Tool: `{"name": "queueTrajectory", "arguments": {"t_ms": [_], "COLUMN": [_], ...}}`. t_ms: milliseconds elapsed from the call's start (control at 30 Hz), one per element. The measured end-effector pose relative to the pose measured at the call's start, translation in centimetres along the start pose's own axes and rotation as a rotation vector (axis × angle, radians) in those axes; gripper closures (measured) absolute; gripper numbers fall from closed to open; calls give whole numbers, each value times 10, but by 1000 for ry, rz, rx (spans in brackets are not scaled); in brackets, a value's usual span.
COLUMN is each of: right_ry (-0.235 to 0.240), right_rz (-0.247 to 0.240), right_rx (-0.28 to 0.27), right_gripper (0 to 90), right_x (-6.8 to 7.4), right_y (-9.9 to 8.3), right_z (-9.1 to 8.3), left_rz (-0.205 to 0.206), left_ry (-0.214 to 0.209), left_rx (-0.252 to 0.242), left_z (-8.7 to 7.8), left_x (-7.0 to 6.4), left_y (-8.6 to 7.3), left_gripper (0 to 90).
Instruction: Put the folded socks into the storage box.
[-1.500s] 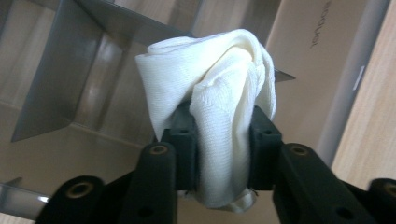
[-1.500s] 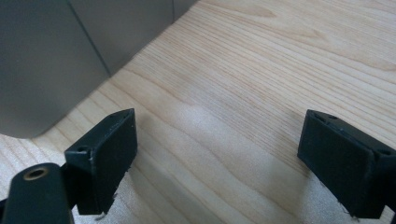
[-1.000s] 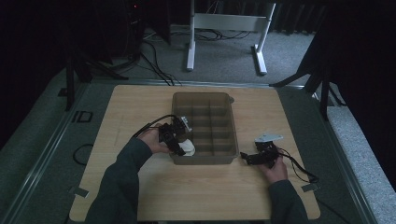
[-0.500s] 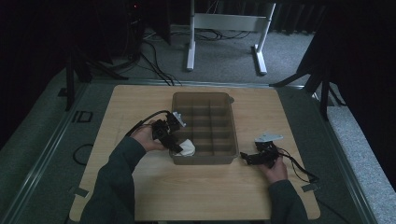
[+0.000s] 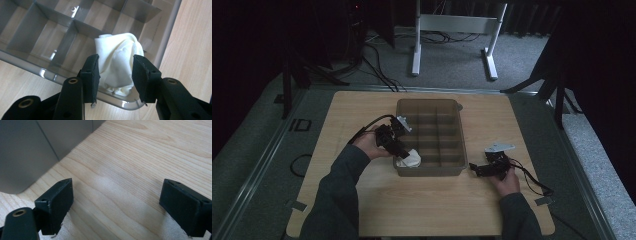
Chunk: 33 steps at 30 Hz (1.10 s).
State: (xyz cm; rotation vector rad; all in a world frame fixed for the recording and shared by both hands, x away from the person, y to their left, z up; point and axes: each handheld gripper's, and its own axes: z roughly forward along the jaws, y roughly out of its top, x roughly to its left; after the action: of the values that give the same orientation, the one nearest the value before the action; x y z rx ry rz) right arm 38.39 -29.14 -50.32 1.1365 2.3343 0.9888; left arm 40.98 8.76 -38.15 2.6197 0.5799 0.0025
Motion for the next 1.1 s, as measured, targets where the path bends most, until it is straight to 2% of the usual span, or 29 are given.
{"name": "queueTrajectory", "arguments": {"t_ms": [167, 333, 467, 767, 967, 1100], "right_ry": [0, 0, 0, 0, 0, 0], "right_rz": [0, 0, -1, -1, 0, 0], "right_rx": [0, 0, 0, 0, 0, 0], "right_gripper": [115, 115, 115, 115, 115, 115], "right_x": [0, 0, 0, 0, 0, 0], "right_y": [0, 0, 0, 0, 0, 0], "right_z": [0, 0, 0, 0, 0, 0], "left_rz": [19, 26, 35, 64, 64, 73], "left_ry": [15, 0, 3, -10, -21, -10], "left_rx": [37, 79, 109, 131, 135, 139], "left_z": [5, 16, 24, 30, 30, 31], "left_x": [-2, -3, -4, -8, -8, -10], "left_y": [8, 11, 12, 14, 14, 14], "left_gripper": [606, 647, 652, 760, 798, 826]}}
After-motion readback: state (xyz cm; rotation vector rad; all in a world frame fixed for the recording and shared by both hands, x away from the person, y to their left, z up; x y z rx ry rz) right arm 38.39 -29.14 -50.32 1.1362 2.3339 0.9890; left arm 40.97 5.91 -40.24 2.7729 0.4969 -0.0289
